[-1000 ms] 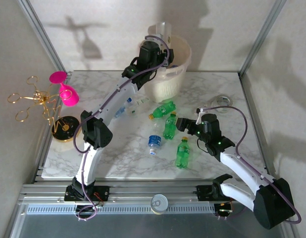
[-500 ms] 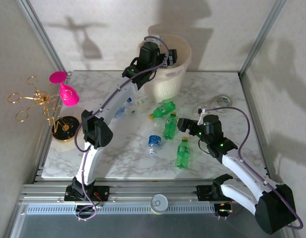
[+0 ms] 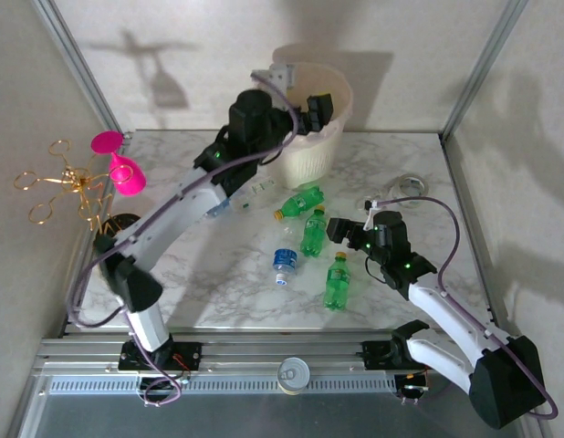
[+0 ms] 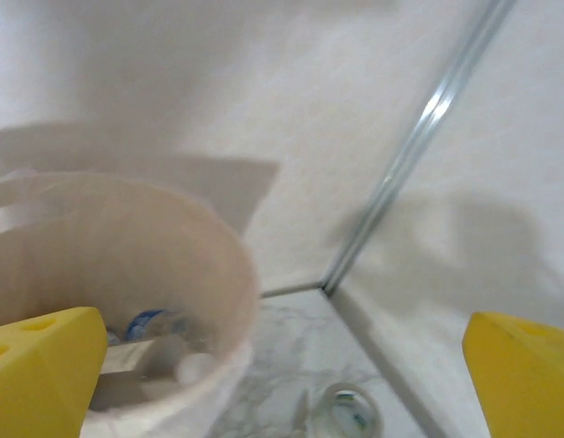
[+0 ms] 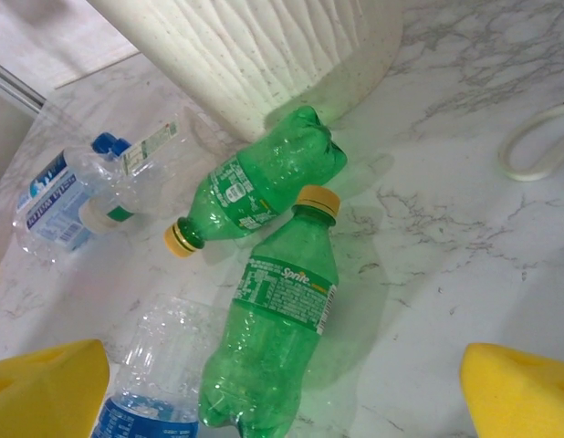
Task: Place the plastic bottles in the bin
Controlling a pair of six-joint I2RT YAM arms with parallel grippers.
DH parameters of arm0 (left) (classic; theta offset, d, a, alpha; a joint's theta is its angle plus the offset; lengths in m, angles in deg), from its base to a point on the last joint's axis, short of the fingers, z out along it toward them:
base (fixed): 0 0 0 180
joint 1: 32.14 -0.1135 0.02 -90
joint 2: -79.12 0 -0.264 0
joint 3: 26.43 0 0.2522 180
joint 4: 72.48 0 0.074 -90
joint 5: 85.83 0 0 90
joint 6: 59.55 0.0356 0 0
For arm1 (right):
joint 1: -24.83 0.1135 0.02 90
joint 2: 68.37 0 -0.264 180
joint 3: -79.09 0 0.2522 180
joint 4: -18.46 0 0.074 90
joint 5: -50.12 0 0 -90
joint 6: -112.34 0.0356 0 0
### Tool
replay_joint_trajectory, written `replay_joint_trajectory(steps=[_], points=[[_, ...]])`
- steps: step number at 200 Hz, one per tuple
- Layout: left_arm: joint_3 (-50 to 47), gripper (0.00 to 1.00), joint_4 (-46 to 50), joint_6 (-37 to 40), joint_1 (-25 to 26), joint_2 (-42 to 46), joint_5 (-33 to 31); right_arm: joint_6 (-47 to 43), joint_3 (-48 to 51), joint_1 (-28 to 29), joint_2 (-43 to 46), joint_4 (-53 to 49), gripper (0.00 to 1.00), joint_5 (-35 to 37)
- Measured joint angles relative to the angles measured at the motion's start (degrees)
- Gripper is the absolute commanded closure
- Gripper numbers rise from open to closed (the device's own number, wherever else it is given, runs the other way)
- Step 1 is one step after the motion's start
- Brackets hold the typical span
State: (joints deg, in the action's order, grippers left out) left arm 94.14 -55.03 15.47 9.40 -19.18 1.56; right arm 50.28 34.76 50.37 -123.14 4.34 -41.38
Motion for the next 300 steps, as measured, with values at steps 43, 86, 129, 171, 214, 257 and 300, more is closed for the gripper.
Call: replay_joint_trajectory(steps=[43,86,129,171,214,257,300], points=[[-29.14,0.0,-15.52,-1.27,4.24,17.22,-2.05,1.03,-0.17,0.0,-1.51,-3.06,0.01,0.5],[-54.05,0.0,-23.43,-4.44,6.43,30.51,-11.69,3.32,-0.11,0.02,-2.86,-8.07,0.01,2.19],[-69.92,0.0,-25.57,-12.87,6.38,37.88,-19.82,7.43,2.25,0.94,-2.69,-12.87,0.03,3.69],[-77.92,0.0,-27.78,-20.96,6.38,36.39,-21.57,13.68,7.04,4.87,0.28,-16.02,0.08,3.67],[-76.24,0.0,-31.41,-21.68,6.38,31.65,-22.29,17.81,7.78,11.89,-0.52,-16.35,0.09,3.02],[-74.71,0.0,-33.07,-21.81,6.38,28.48,-22.12,20.11,7.78,17.09,-4.63,-16.17,0.14,3.41],[-74.79,0.0,-33.09,-22.86,6.38,28.17,-22.1,21.14,7.76,18.64,-6.4,-16.28,0.3,6.12]])
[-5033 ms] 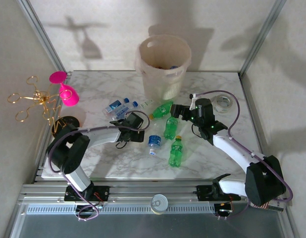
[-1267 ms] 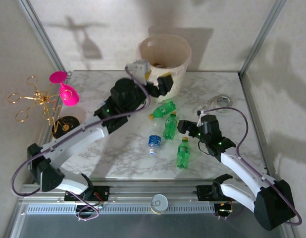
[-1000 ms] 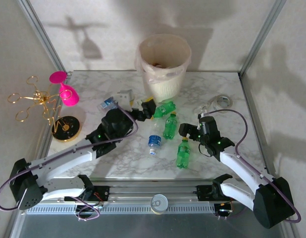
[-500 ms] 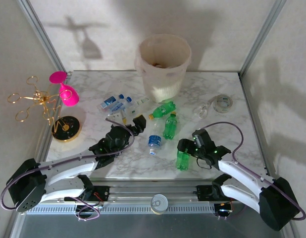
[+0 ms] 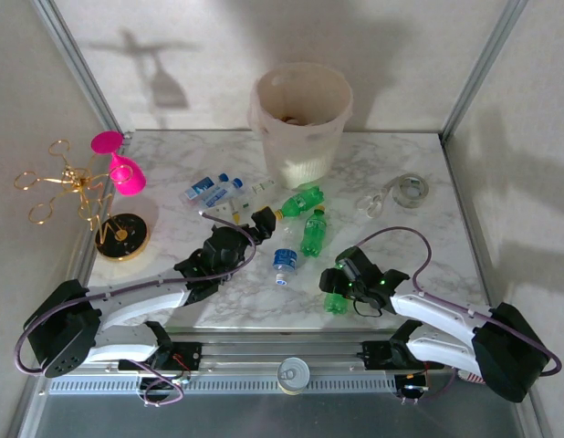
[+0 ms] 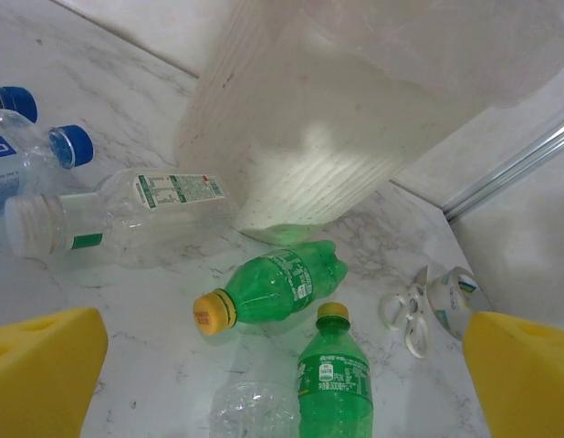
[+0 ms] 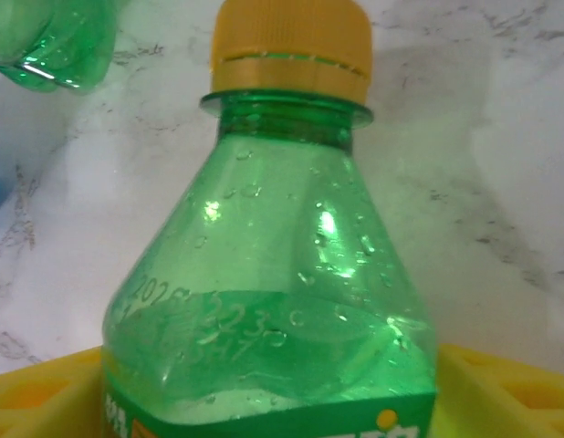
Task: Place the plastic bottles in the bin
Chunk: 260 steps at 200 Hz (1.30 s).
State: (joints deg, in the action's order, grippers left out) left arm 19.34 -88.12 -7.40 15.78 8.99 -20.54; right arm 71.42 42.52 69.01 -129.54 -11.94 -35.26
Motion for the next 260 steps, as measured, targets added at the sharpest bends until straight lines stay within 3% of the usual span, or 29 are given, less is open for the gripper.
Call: replay_joint_trajectory(steps=[22,83,136,177,260], points=[[-0.55,0.0,0.0,-0.39,0.0,0.35,-0.22,-0.2,0.0,0.0,-0.42,-0.37,0.38,0.81],[-1.4,0.0,-0.02,-0.83,0.0,1.53,-1.68,-3.34,-5.86,0.09,-1.64,-1.14,0.44,2.05],[-2.91,0.0,-0.02,-1.05,0.0,1.73,-1.95,-14.34,-20.81,-4.66,-3.1,0.92,0.47,4.81],[-3.78,0.0,0.11,-1.25,0.0,3.69,-1.97,-23.98,-35.82,-9.9,-11.21,5.7,0.47,4.79],[-8.39,0.0,3.28,-2.78,0.0,12.31,-3.5,-35.85,-62.53,-12.9,-26.38,20.2,0.47,4.79]])
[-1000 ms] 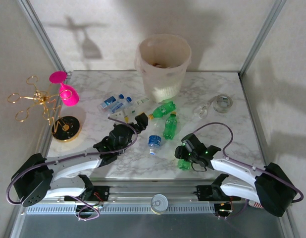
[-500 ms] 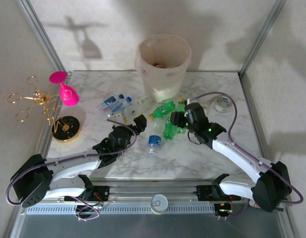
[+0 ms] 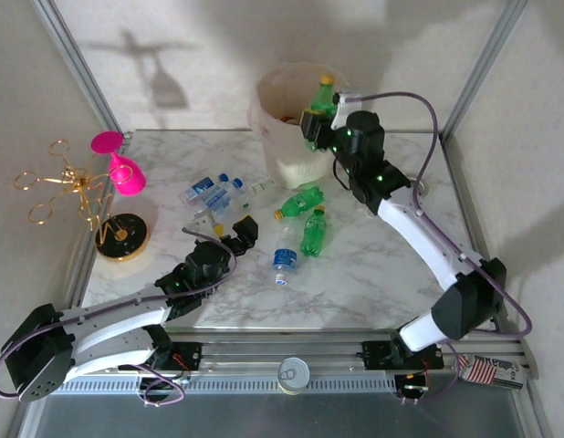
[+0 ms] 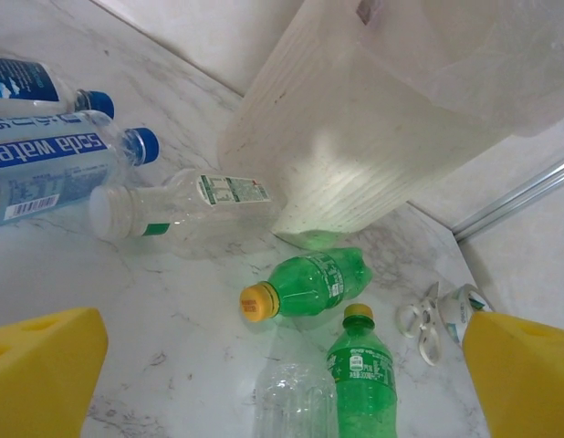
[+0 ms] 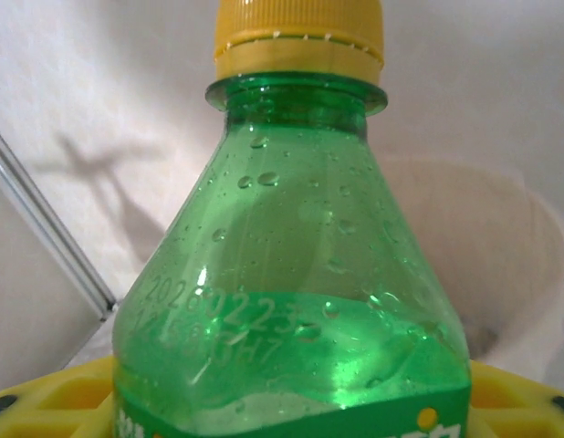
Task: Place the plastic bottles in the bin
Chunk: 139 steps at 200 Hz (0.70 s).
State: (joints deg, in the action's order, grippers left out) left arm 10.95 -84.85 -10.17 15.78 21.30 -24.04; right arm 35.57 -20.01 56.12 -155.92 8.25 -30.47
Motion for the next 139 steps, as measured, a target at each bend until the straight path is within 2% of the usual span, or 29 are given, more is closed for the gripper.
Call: replay_joint_trajectory(steps=[58,139], points=[[-2.03,0.01,2.4,-0.83,0.0,5.38,-1.46,-3.08,-19.58,-1.16,-18.14,1.36,0.47,-0.26],[-6.6,0.0,5.99,-3.17,-0.02,14.8,-3.85,-4.76,-33.29,-1.31,-32.72,-4.52,0.44,-0.44]])
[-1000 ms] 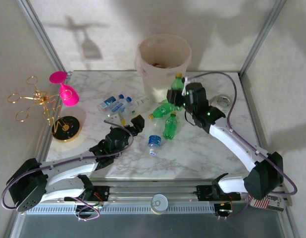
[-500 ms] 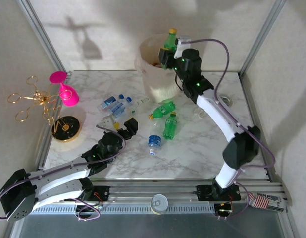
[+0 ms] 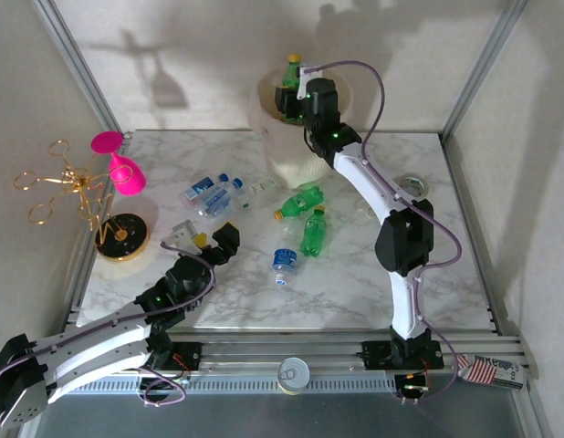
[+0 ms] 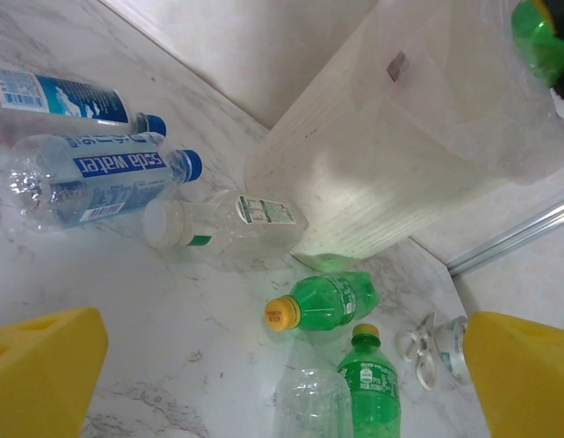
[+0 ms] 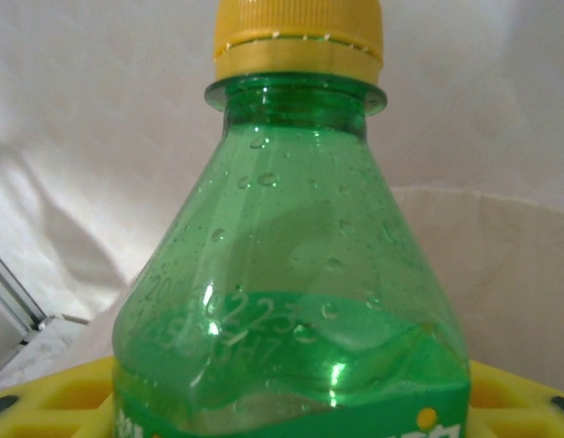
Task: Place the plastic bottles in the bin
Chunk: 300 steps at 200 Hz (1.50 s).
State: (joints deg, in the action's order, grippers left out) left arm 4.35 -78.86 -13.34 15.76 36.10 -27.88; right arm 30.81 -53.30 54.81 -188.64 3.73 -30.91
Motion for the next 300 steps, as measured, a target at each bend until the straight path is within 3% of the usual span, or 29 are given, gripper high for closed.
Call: replay_joint_trajectory(steps=[20,42,60,91,132,166,227,300], points=[[-0.74,0.0,1.18,-0.46,0.0,1.64,-0.48,0.0,-2.27,0.0,-2.32,-1.84,0.4,-0.02],[-1.22,0.0,2.56,-0.96,0.0,3.28,-0.94,-0.44,-4.28,0.0,-3.8,-3.43,0.2,0.0],[-1.29,0.0,3.34,-1.27,0.0,4.46,-1.22,0.0,-5.55,0.0,-4.33,-4.04,0.09,0.04],[-1.42,0.0,3.93,-1.53,0.0,5.73,-1.9,-0.24,-7.69,0.0,-4.33,-4.7,0.03,-0.04],[-1.42,0.0,4.24,-1.97,0.0,5.75,-2.1,-0.13,-6.86,0.0,-1.84,-5.35,0.01,-1.49],[-1.42,0.0,4.42,-1.9,-1.22,5.31,-2.12,0.31,5.68,0.0,9.9,-3.1,0.01,-3.67],[0.44,0.0,4.42,-1.44,-8.63,0.5,2.29,3.17,33.81,0.0,32.83,6.16,0.01,-7.58],[8.79,0.0,-1.18,-0.79,-9.07,-18.88,11.17,10.49,63.8,0.7,44.17,0.92,0.01,-8.09]])
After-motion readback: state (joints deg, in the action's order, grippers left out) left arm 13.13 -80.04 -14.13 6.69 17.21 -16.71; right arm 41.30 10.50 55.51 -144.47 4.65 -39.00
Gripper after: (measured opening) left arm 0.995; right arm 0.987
